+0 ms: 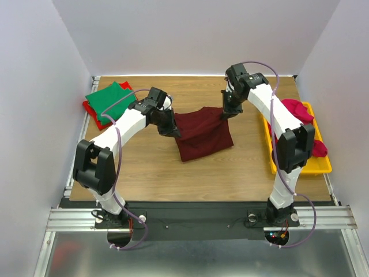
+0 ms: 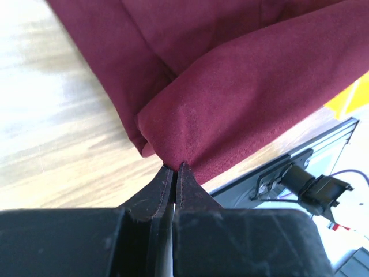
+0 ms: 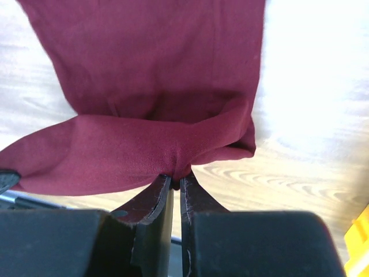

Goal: Fold and stack the t-shirts
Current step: Fold the tshirt

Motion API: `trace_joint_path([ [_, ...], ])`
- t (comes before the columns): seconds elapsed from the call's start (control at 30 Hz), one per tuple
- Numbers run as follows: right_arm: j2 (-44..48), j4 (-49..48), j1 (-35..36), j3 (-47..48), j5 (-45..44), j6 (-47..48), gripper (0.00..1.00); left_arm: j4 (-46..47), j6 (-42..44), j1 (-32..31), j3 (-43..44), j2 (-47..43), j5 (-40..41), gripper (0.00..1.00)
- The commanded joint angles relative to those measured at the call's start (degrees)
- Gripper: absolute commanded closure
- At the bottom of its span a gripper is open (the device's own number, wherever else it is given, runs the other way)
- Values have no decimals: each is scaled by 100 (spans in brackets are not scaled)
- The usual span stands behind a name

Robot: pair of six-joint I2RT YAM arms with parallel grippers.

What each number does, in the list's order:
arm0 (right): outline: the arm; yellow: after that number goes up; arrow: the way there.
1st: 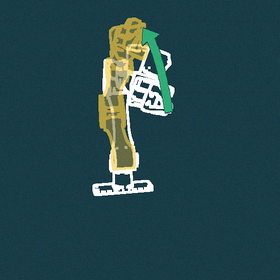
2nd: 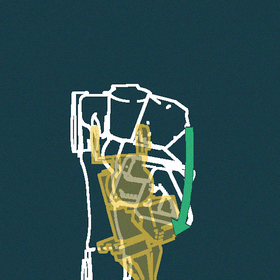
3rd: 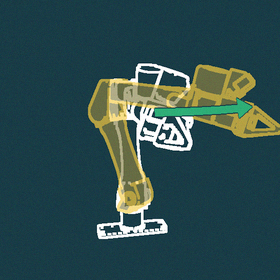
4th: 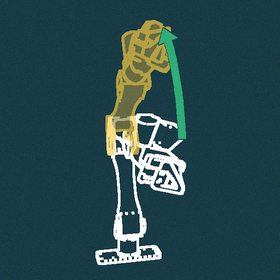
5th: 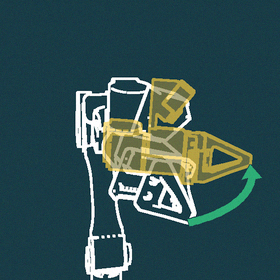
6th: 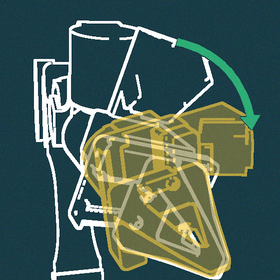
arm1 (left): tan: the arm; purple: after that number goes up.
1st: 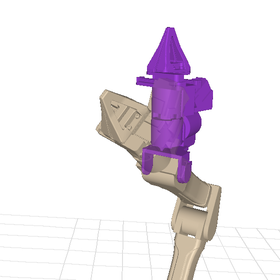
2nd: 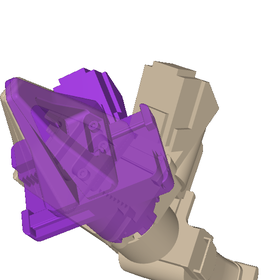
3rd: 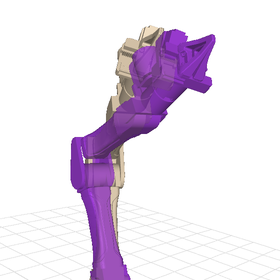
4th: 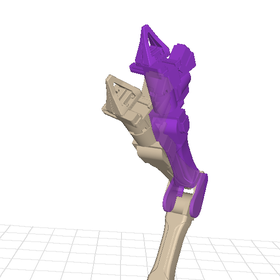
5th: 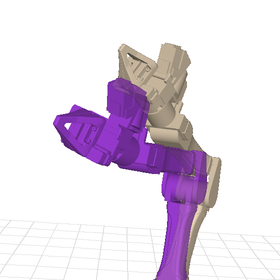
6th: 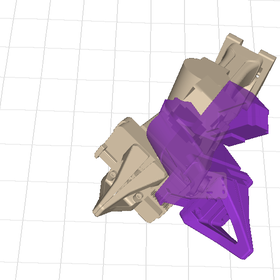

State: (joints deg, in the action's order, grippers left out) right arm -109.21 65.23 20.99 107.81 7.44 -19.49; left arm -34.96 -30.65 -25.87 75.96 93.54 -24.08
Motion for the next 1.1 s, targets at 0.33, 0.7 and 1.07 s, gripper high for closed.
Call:
trace_joint_path([
  [0.33, -1066, -265, -218, 1558, -59, 287, 100, 244, 279, 486, 858, 622, -326, 100],
  [0.7, -1831, -309, -306, 2560, 47, 340, 100, 385, 350, 776, 1324, 1210, -502, 100],
  [1.07, -2710, -1617, -508, 2938, -59, -150, 86, 1121, -53, 1215, 2578, 2388, -186, 49],
])
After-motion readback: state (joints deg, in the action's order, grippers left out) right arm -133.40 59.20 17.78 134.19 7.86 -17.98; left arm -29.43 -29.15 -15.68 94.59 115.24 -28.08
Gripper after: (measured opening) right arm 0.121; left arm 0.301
